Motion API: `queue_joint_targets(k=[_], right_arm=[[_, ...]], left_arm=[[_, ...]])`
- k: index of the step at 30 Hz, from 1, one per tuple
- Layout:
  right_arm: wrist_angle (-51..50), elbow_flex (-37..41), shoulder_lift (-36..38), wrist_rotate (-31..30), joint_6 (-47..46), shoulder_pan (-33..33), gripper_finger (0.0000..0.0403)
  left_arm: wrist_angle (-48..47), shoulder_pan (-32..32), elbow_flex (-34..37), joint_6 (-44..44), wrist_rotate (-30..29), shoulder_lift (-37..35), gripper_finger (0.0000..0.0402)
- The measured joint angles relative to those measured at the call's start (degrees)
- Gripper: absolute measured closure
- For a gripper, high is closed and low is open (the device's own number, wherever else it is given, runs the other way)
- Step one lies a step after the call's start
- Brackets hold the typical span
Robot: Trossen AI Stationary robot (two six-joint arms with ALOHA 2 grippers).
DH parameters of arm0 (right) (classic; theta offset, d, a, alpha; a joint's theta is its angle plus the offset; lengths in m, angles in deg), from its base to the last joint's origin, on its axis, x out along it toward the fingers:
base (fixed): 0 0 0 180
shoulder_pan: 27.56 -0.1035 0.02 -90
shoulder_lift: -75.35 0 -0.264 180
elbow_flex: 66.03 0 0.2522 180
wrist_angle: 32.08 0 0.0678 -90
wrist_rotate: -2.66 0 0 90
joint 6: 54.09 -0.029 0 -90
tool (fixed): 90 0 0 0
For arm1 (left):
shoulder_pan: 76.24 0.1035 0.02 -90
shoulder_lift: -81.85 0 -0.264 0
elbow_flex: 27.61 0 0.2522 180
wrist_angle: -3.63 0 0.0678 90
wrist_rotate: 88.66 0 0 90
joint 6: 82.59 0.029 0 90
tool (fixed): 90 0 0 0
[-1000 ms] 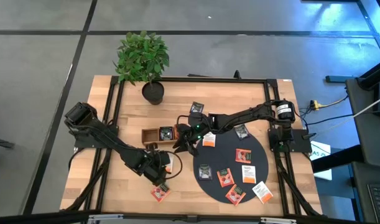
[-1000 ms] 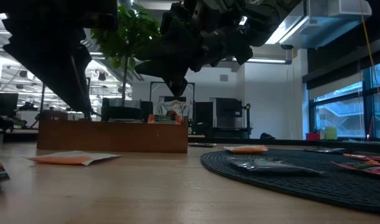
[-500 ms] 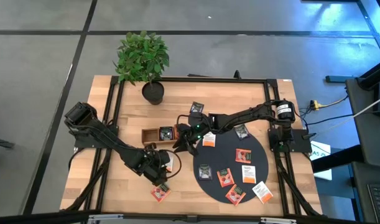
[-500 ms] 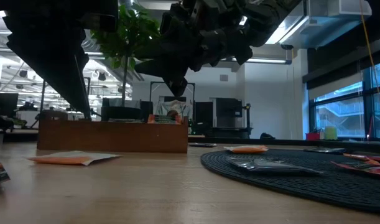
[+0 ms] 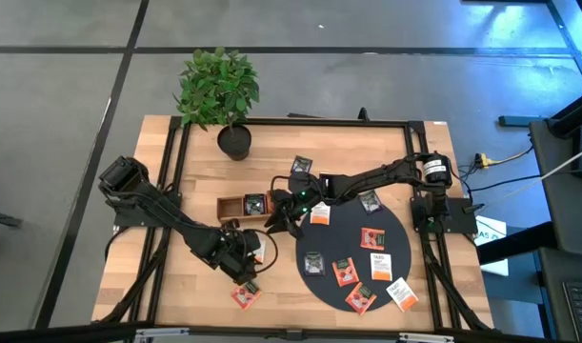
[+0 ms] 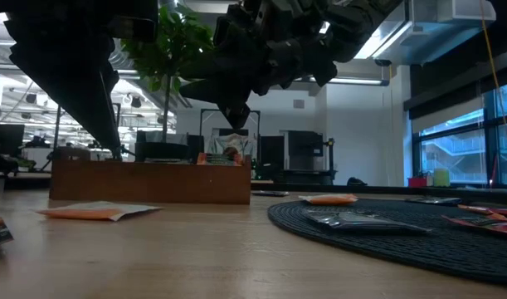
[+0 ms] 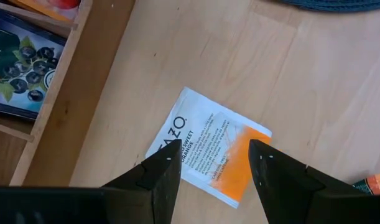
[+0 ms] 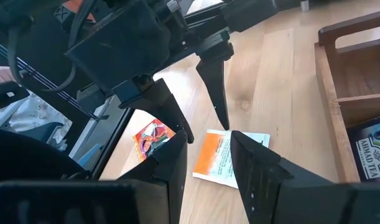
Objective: Pick & Place Tea
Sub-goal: Put the white tea bag into the left section of the wooden organizer
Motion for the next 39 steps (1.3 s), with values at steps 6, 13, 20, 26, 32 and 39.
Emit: queue_joint_targets(k=[6,13,20,26,32,39], right_arm=[[0.1,0.0,0.0,0.0,0.0,0.0,0.0277],[0.4,0.0,0.0,0.0,-0.5,0.0,0.0277],[0.4,0.0,0.0,0.0,-1.5,0.0,0.0277],[0.1,0.0,0.0,0.0,-2.1,0.0,0.0277],[-0.7,0.0,0.0,-0.2,-2.0,-1.0,0.0277],[-3.4,0.0,0.0,-5.8,-1.7,-3.7,0.0277]], left_arm=[[-0.1,0.0,0.0,1.9,0.0,0.0,0.0219],[-0.1,0.0,0.0,6.9,0.0,0.0,0.0219],[1.2,-0.3,0.0,7.1,-2.1,-0.1,0.0219],[4.6,-1.9,0.0,7.1,-0.6,-0.4,0.0219],[6.8,-3.4,0.0,7.0,-1.5,-0.4,0.0219],[6.5,-3.5,1.0,6.3,-1.0,0.1,0.0219]])
